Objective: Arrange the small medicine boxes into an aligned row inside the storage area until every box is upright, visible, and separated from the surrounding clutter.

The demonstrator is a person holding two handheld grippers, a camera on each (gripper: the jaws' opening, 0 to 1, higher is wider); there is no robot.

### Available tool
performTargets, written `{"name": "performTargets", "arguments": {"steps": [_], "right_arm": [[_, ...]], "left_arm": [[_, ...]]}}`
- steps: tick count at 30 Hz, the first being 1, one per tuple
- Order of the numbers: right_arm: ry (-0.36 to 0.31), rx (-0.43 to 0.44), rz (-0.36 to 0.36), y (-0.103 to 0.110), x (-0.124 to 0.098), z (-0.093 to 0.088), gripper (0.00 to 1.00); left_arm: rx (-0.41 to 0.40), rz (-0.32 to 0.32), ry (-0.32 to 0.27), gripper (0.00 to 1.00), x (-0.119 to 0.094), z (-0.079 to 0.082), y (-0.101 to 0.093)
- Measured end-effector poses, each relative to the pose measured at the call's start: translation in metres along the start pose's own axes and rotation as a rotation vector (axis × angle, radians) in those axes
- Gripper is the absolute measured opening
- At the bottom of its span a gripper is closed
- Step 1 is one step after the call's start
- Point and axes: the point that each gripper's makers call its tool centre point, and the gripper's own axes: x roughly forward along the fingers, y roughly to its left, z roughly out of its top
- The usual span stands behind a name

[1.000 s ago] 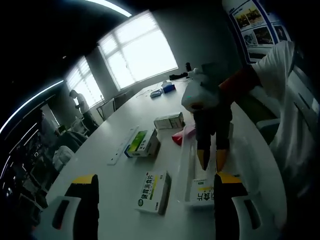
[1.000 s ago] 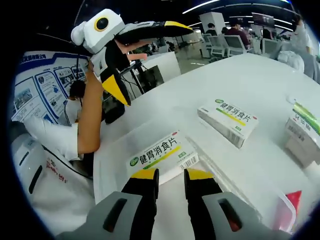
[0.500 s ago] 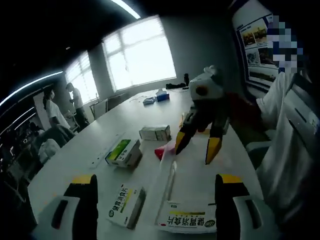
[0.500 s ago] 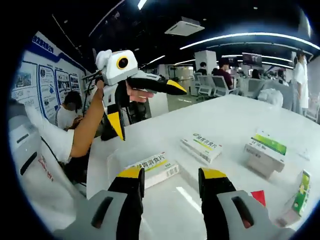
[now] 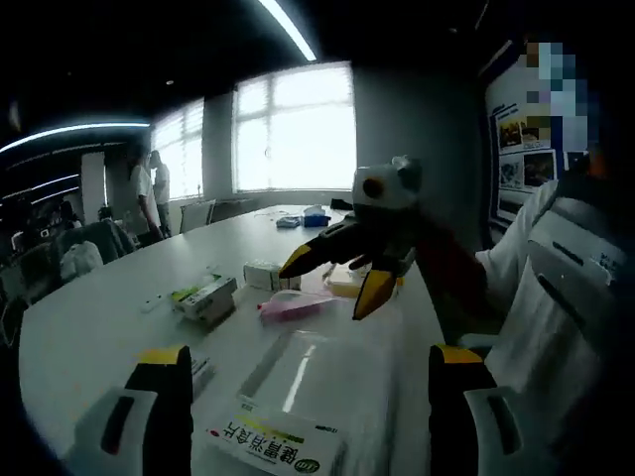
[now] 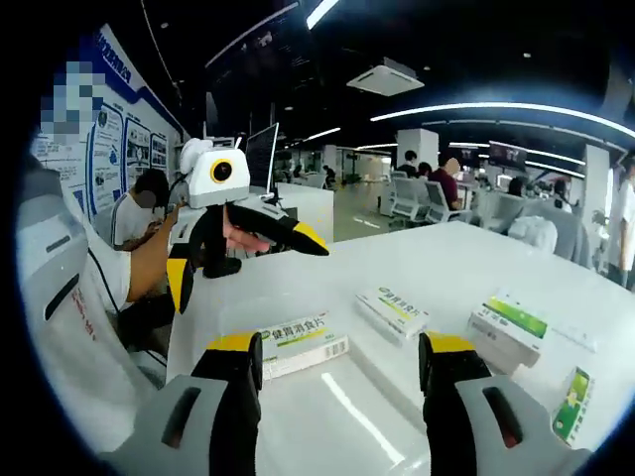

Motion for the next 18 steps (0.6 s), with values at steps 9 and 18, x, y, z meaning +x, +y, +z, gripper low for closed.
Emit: {"name": "performTargets", "arguments": {"steps": [9,18], "right_arm": [[0.014,-0.022,0.000,0.001,-0.011,-0.002,0.78],[0.030,-0.031,-0.036,0.002,-0.023,-0.006,0.85]], "left_arm": [[0.041,0.064,0.034,1.00,-0.016,-0.021,0.001],[0.056,0.150,0.091,1.00,-0.032,-0.042,0.010]]}}
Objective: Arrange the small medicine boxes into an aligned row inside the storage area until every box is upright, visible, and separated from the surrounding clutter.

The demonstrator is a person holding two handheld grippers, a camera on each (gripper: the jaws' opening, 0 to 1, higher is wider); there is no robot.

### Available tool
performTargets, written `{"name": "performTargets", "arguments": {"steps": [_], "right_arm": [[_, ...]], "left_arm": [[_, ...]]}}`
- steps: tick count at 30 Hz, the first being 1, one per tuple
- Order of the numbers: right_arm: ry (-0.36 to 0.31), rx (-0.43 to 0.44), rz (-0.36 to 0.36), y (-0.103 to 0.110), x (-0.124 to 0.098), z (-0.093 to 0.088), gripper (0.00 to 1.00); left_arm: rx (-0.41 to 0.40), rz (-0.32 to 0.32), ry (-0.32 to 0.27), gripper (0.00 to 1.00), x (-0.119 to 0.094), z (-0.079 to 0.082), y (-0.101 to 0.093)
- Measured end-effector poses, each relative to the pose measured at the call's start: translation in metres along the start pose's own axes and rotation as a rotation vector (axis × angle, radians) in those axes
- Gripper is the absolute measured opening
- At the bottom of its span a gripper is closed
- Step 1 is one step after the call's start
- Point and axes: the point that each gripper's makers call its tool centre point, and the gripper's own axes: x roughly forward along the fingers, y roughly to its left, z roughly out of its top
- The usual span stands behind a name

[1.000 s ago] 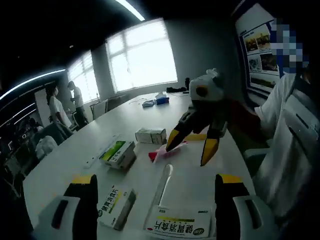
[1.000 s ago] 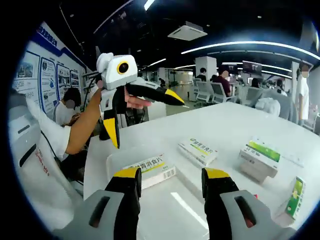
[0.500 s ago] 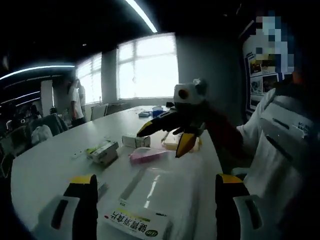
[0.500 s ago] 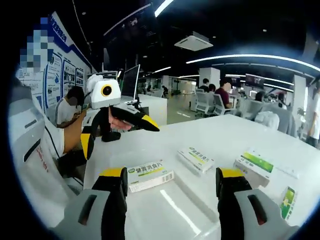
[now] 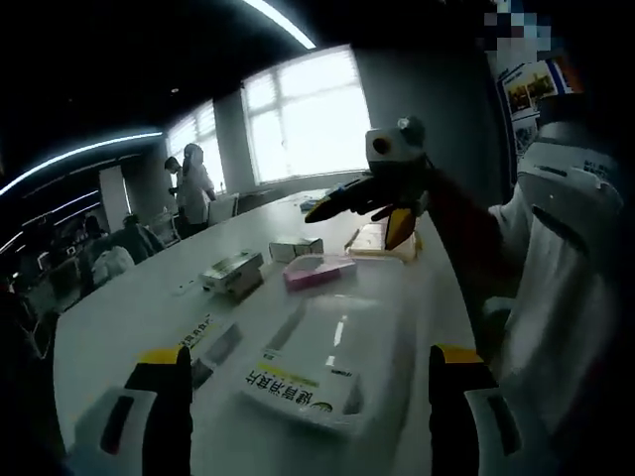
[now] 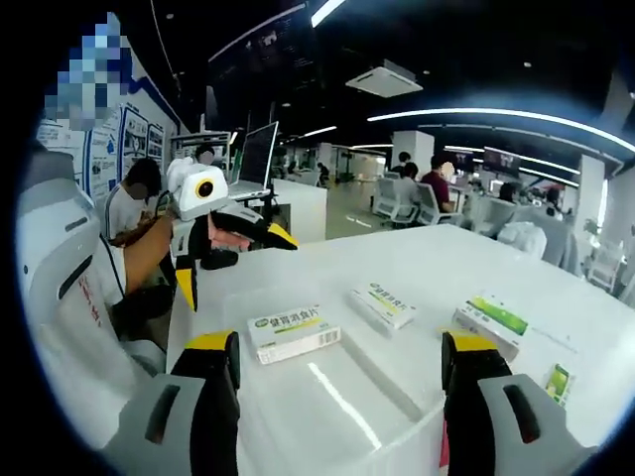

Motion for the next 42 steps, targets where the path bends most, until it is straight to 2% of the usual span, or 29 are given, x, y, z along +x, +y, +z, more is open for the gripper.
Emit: {"name": "performTargets", "arguments": {"steps": [5,10,15,21,27,30,34,42], "right_arm": [[0.004,-0.027,-0.002,0.004,-0.004,-0.002,0.86],[0.003,-0.022,-0.033,-0.002,-0.010,-0.004,0.88],[-0.005,-0.022,-0.033,-0.001,-0.015,-0.007,0.88],[-0.005,0.014,-0.073,-0.014,-0.023,-0.017,0.87],[-0.007,0.028,-0.095,-0.021,-0.027,-0.020,0.87],[-0.024,0.042,-0.107,-0.025,-0.029,-0.019,0.87],[-0.019,0.047,-0.124,-0.030,-0.030,-0.021,0.87],[-0.017,0.047,-0.159,-0.038,-0.040,-0.022,0.87]], "left_arm": [[-0.022,0.041,0.001,1.00,-0.009,-0.004,0.005],[-0.020,0.087,0.012,1.00,-0.018,-0.010,0.007],[-0.026,0.113,0.007,1.00,-0.024,-0.011,0.008],[-0.034,0.139,0.011,0.99,-0.025,-0.018,0.009],[-0.017,0.137,0.057,0.96,-0.026,-0.029,0.008],[-0.014,0.118,0.044,0.96,-0.025,-0.026,0.004],[0.018,0.133,0.053,0.96,-0.025,-0.025,0.004],[-0.038,0.167,0.019,0.97,-0.029,-0.026,0.012]]}}
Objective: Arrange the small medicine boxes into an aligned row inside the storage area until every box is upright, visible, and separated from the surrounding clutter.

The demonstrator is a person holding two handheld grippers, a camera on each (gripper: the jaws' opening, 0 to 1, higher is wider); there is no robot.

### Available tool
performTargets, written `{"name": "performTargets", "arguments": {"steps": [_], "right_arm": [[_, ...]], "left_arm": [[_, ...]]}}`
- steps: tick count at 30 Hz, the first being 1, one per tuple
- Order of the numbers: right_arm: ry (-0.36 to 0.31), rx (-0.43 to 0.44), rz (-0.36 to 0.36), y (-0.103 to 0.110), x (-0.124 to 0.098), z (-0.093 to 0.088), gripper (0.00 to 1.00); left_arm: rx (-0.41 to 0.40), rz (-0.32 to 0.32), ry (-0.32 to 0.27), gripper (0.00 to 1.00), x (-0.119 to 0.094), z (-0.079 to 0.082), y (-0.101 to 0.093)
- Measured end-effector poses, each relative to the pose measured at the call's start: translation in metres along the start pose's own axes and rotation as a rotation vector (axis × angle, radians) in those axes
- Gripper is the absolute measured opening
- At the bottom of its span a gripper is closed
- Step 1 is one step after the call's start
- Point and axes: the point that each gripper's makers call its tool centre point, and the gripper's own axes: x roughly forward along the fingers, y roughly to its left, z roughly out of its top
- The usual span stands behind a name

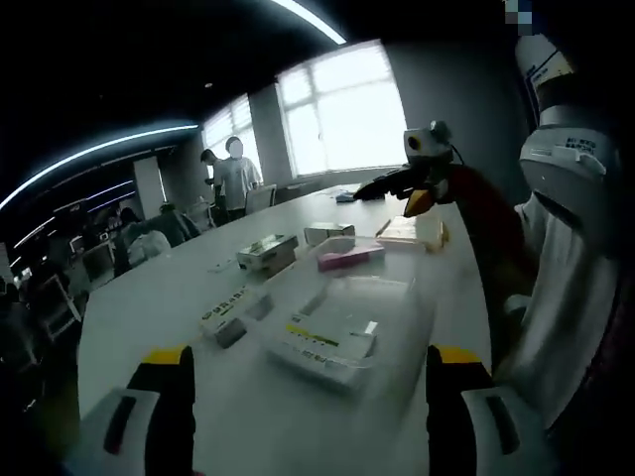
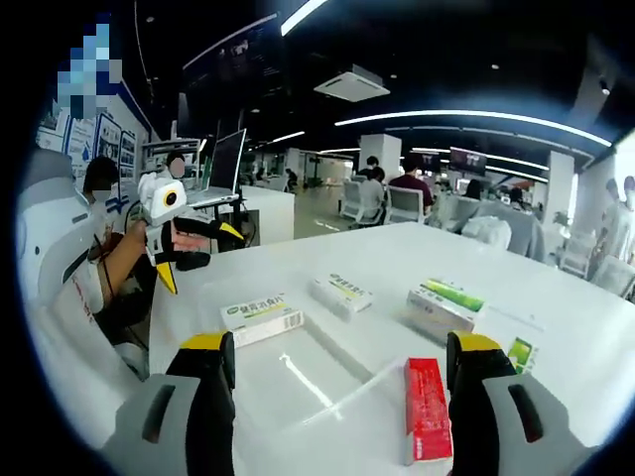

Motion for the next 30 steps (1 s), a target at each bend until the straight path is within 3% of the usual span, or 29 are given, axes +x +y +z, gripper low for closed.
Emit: {"name": "performTargets", "arguments": {"steps": [13,16,19,23,25,30], "right_arm": [[-0.001,0.028,-0.050,-0.015,-0.008,-0.006,0.86],[0.005,0.046,-0.071,-0.021,-0.007,-0.008,0.86],[0.011,0.049,-0.079,-0.023,-0.009,-0.008,0.86],[0.000,0.051,-0.083,-0.025,-0.013,-0.006,0.86],[-0.002,0.057,-0.089,-0.028,-0.014,-0.007,0.86],[-0.004,0.060,-0.102,-0.037,-0.017,-0.008,0.85]], "left_arm": [[-0.035,0.005,-0.039,0.97,-0.004,0.006,0.002],[-0.038,0.037,-0.047,0.98,-0.004,0.008,0.009],[-0.068,0.081,-0.113,0.99,-0.004,0.017,0.018],[-0.082,0.076,-0.118,1.00,-0.005,0.017,0.021],[-0.044,0.100,-0.076,1.00,-0.004,0.011,0.025],[-0.035,0.132,-0.049,0.99,-0.002,0.008,0.032]]}}
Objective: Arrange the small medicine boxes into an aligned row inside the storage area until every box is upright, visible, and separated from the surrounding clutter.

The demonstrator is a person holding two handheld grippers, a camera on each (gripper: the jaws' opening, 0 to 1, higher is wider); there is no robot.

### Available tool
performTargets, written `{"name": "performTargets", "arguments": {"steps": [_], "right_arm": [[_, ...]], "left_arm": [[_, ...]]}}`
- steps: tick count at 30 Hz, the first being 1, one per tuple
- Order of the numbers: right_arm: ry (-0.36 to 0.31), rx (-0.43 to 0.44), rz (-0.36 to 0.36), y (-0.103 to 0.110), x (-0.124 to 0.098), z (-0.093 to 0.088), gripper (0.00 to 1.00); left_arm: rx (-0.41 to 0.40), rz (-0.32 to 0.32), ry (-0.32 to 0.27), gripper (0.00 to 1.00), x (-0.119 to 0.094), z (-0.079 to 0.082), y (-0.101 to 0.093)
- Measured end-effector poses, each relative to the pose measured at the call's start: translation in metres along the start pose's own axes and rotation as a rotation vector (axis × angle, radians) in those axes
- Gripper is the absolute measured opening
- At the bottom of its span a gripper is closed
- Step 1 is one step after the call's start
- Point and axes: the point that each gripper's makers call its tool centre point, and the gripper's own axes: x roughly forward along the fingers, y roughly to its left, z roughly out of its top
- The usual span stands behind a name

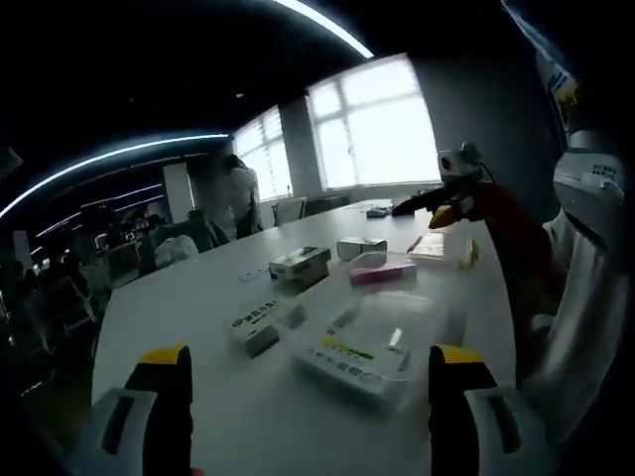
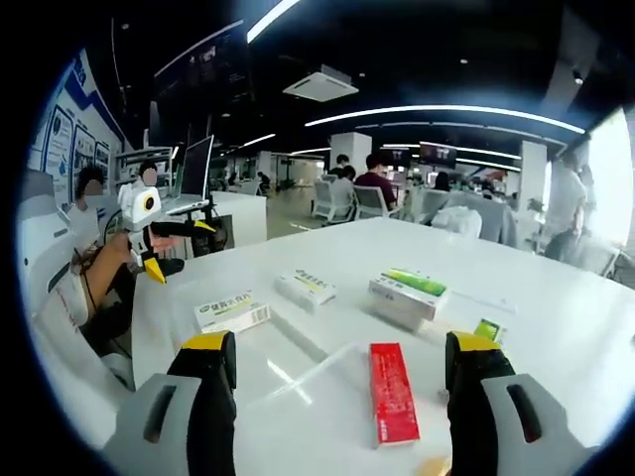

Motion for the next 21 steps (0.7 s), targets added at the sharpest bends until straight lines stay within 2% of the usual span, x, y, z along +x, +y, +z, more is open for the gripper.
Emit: {"name": "performTargets", "arguments": {"steps": [2,8,11,15,21], "right_arm": [[-0.002,0.008,-0.010,-0.006,-0.002,0.000,0.85],[0.012,0.037,-0.048,-0.022,-0.008,-0.006,0.85],[-0.004,0.061,-0.057,-0.023,-0.012,-0.006,0.85],[-0.023,0.067,-0.064,-0.025,-0.014,-0.005,0.85],[-0.019,0.080,-0.059,-0.025,-0.012,-0.008,0.84]], "left_arm": [[0.024,0.003,-0.013,0.99,0.000,0.004,0.001],[0.079,0.025,0.051,1.00,0.003,-0.004,0.006],[0.090,0.030,0.049,0.99,0.003,-0.004,0.006],[0.080,0.030,0.056,0.99,0.005,-0.005,0.006],[0.028,-0.003,0.019,0.98,0.003,0.002,0.011]]}}
